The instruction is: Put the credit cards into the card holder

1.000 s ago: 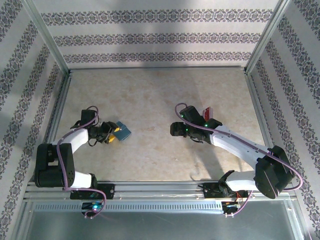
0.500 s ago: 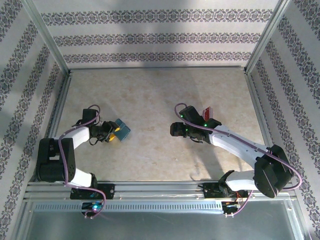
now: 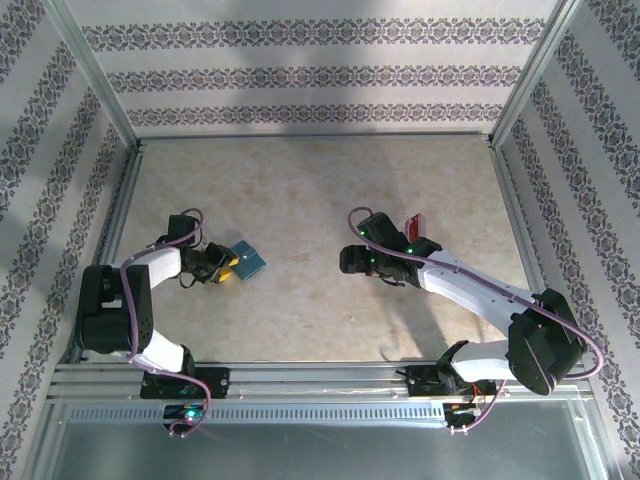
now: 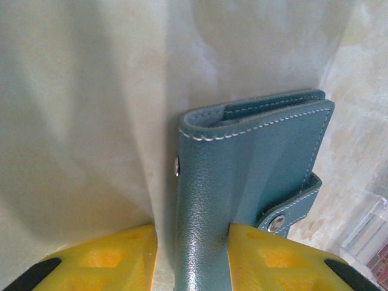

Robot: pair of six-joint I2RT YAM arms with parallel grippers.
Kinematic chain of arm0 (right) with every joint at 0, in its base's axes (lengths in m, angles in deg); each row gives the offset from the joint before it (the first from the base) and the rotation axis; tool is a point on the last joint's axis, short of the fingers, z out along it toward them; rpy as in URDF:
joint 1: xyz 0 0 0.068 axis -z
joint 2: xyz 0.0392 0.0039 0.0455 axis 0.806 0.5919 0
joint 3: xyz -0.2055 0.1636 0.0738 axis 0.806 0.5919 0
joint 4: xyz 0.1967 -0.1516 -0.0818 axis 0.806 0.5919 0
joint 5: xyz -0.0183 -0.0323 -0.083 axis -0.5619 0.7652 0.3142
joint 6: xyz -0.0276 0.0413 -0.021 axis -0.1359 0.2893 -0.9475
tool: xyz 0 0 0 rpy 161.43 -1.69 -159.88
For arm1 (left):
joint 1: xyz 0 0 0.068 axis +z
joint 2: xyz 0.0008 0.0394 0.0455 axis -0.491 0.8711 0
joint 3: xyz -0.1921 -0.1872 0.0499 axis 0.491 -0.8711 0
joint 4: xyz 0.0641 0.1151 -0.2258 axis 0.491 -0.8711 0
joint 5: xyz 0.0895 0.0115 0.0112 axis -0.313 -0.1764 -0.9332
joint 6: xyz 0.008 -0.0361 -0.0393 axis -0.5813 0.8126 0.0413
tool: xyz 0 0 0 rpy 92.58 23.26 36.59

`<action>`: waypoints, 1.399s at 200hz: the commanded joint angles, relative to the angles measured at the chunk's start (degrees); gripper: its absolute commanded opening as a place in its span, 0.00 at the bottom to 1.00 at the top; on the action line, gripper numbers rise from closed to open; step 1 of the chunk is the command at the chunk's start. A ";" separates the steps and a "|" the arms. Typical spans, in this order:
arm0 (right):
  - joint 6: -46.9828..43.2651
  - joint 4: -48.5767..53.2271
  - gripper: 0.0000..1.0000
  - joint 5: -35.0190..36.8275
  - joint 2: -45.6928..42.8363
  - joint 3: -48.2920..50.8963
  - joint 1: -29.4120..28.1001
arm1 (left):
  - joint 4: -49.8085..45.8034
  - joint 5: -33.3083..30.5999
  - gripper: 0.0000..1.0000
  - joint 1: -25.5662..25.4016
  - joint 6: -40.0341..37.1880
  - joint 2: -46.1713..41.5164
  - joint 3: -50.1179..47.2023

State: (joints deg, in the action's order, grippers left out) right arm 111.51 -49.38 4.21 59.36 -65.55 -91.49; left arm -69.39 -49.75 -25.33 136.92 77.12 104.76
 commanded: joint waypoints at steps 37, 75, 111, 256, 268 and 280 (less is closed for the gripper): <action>-0.03 -1.01 0.73 0.97 0.71 -0.20 -1.15 | 4.00 -0.25 0.13 -1.79 -1.71 3.09 1.77; -3.57 -1.60 0.73 0.54 1.66 -2.63 -3.88 | 1.71 -1.17 0.00 -2.31 -5.31 -0.25 3.70; -5.98 -3.75 0.70 1.28 1.84 -6.19 -7.58 | -3.01 -1.81 0.00 -4.75 -14.26 -4.66 9.72; 8.90 -9.08 0.47 -4.62 18.09 -26.29 -12.49 | -10.98 4.78 0.00 -17.53 -35.76 -9.94 20.91; 9.40 -7.89 0.46 -4.86 19.74 -27.92 -12.49 | -10.92 5.62 0.00 -18.16 -35.76 -10.01 20.84; 9.92 -6.73 0.46 -4.81 20.94 -29.25 -12.58 | -10.88 6.21 0.00 -18.42 -35.01 -9.95 20.76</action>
State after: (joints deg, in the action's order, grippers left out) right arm 118.70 -57.82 0.34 78.20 -91.05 -103.12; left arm -79.11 -45.94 -42.62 103.05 67.24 124.01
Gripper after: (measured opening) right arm 0.465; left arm 0.047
